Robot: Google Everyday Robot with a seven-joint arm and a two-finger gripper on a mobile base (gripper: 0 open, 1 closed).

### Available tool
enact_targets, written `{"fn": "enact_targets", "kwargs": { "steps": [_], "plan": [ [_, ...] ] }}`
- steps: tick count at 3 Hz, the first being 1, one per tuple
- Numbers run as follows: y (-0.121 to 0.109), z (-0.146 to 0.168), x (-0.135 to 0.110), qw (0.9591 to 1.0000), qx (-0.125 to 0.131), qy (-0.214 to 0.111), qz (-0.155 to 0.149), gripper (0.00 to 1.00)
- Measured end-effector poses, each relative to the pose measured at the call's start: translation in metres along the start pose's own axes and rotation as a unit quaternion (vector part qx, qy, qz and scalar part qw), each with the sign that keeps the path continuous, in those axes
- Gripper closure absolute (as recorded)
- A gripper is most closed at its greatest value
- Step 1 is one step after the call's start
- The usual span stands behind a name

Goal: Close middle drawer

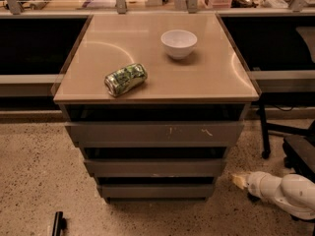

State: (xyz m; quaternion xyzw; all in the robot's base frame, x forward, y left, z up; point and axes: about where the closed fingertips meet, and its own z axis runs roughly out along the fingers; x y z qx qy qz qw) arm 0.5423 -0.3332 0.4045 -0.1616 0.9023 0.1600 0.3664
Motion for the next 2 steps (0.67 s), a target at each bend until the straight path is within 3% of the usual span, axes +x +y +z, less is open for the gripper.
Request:
{"fn": "enact_targets", "kwargs": {
  "steps": [2],
  "plan": [
    [0.0001, 0.0001, 0.0, 1.0, 0.0, 0.0, 0.0, 0.12]
  ]
}}
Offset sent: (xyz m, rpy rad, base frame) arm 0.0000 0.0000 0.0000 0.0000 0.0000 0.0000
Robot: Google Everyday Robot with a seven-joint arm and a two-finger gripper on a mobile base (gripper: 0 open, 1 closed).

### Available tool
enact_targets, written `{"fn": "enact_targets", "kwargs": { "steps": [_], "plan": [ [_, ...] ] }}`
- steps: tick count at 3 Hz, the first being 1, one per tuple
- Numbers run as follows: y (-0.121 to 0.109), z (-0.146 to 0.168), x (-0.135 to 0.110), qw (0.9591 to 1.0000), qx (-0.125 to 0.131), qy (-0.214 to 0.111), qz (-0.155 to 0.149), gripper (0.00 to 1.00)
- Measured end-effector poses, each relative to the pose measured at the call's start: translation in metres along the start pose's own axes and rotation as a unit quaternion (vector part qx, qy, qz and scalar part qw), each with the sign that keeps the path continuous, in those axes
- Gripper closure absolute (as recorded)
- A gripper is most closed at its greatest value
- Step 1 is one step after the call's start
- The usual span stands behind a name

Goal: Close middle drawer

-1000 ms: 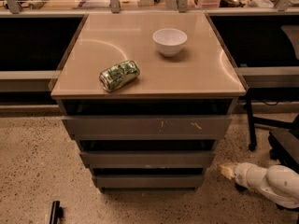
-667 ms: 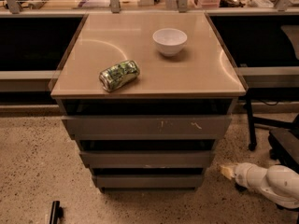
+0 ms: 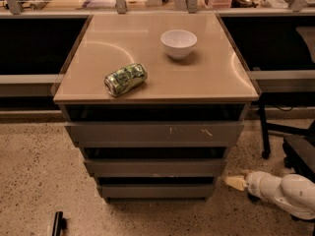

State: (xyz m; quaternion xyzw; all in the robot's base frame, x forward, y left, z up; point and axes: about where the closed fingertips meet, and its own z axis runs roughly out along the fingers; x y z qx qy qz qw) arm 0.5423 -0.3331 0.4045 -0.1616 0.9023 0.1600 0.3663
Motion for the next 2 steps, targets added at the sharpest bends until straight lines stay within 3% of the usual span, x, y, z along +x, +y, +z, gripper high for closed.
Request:
{"fn": "enact_targets", "kwargs": {
  "steps": [1, 2],
  "plan": [
    [0.0, 0.0, 0.0, 1.0, 0.0, 0.0, 0.0, 0.0],
    [0.0, 0.0, 0.0, 1.0, 0.0, 0.0, 0.0, 0.0]
  ]
}}
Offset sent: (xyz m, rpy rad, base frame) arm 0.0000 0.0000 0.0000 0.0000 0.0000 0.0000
